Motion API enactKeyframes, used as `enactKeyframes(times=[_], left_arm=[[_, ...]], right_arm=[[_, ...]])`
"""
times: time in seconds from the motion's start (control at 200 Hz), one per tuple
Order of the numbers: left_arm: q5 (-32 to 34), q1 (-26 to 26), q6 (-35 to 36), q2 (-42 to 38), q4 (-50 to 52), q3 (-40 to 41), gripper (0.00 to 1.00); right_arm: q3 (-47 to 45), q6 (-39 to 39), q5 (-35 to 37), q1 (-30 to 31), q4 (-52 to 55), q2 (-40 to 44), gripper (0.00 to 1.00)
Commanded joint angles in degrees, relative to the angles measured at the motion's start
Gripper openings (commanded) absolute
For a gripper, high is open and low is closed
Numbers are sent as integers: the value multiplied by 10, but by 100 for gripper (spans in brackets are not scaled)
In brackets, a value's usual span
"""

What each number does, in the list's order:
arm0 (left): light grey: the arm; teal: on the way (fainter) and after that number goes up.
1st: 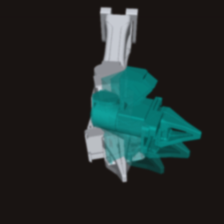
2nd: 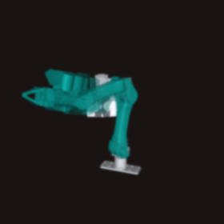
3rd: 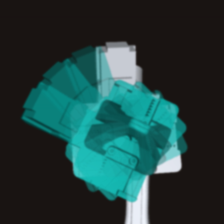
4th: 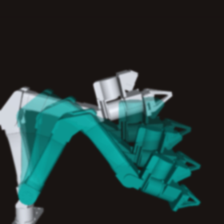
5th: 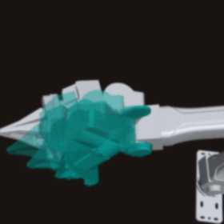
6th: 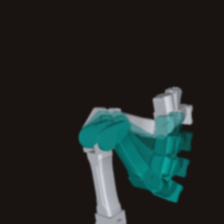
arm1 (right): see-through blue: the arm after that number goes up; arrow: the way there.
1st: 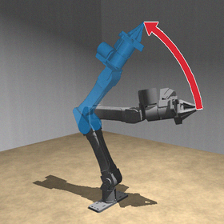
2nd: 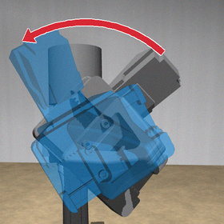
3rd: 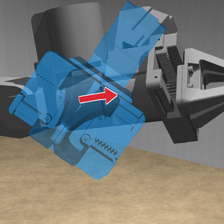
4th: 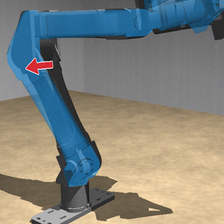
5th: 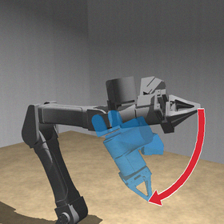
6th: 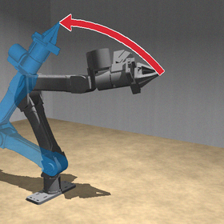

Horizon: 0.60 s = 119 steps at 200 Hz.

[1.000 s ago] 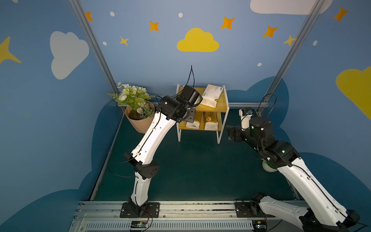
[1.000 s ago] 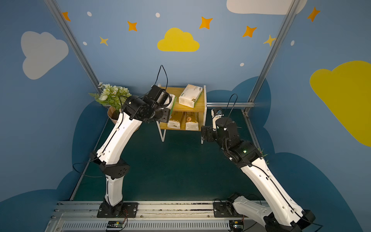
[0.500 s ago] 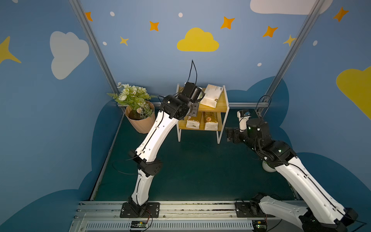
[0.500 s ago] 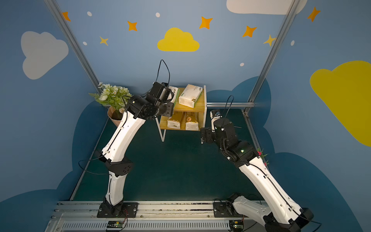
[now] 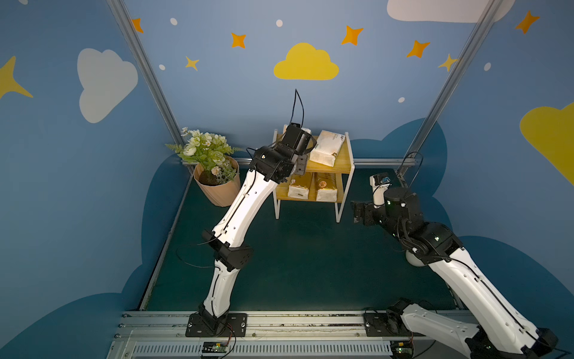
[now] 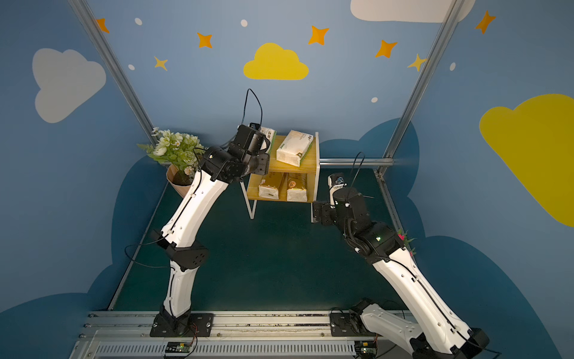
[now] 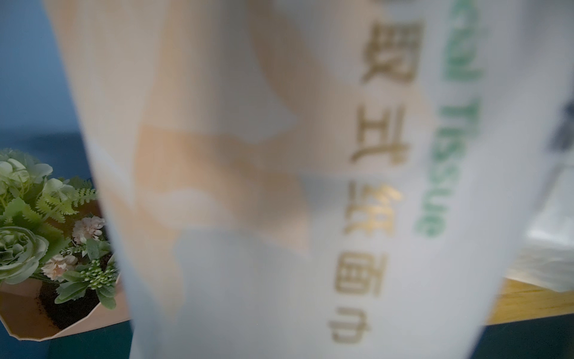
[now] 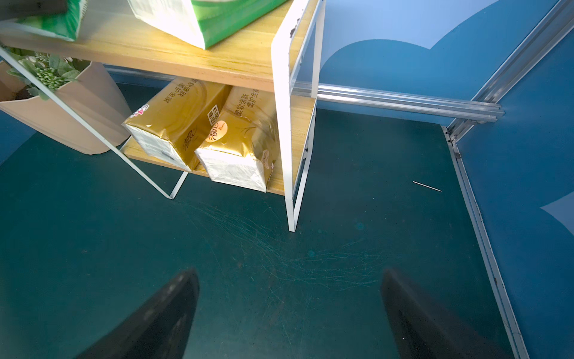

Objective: Place the tissue boxes on the shelf by color
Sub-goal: Place a box of tissues on the shelf.

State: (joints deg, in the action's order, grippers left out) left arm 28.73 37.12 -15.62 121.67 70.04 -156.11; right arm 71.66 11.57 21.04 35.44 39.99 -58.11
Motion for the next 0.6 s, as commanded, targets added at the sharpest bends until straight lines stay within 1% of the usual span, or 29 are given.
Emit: enactKeyframes(times=[0.0,0.09,0.26,0.591], left_arm=[[-12,-3,-6,12,-15,-13,80],[-16,-4,-9,13,-14,-13,88],[-21,-6,-13,13,-16,-13,100],[-25,-6,-12,5,-27,-14,100]], right_arm=[[-3,6,11,-2,12,8,98],[-3,7,11,-2,13,8,98],[-5,9,9,-1,15,9,98],[-9,13,2,-2,11,4,98]])
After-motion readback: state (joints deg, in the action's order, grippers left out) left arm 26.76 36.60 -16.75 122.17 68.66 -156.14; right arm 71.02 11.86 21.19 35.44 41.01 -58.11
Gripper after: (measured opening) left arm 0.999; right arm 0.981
